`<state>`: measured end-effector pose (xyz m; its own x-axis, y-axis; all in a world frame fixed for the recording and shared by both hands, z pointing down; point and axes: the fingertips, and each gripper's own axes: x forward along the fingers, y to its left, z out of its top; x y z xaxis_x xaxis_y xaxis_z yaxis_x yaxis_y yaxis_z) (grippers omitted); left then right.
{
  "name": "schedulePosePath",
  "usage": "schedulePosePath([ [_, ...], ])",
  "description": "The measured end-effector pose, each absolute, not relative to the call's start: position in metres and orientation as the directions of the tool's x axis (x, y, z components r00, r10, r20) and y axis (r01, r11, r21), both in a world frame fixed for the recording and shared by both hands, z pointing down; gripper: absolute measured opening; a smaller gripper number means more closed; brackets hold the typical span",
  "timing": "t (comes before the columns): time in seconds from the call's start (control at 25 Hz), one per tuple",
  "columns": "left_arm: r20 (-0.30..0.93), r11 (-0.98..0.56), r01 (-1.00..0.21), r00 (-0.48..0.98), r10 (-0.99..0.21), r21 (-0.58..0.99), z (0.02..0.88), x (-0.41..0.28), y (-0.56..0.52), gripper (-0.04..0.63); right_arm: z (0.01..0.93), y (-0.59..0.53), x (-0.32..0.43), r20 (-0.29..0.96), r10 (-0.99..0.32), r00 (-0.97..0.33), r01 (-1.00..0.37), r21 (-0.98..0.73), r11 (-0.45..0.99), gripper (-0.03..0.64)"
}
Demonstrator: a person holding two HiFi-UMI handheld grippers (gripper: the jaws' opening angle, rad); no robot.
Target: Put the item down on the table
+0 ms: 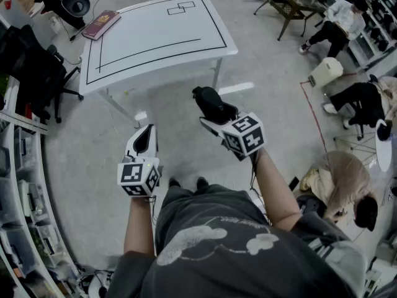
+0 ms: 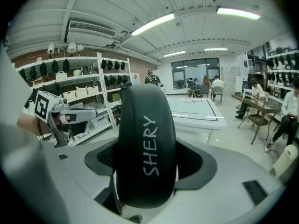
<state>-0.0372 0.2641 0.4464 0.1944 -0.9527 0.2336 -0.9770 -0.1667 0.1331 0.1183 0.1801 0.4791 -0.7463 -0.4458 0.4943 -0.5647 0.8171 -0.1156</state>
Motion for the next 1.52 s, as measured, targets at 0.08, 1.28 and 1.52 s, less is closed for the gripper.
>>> schedulePosePath([
  [0.08, 0.233, -0.172, -0.976, 0.199, -0.952, 0.132, 0.446, -0.033, 0.269, 0.003, 0.482, 0.186, 0.123, 0.502, -0.44, -0.745, -0.564, -0.121, 0.817, 0.337],
  [1.28, 0.249, -0.118, -0.983, 0.151, -0.957, 0.144, 0.454, -0.064, 0.208, 0.003, 0.501, 0.112, 0.113, 0.526, -0.407, -0.747, -0.562, -0.172, 0.809, 0.341],
  [1.52, 0.248, -0.153, -0.975, 0.19, -0.95, 0.162, 0.464, -0.085, 0.141, 0.003, 0.511, 0.055, 0.098, 0.548, -0.433, -0.716, -0.6, -0.165, 0.783, 0.341],
])
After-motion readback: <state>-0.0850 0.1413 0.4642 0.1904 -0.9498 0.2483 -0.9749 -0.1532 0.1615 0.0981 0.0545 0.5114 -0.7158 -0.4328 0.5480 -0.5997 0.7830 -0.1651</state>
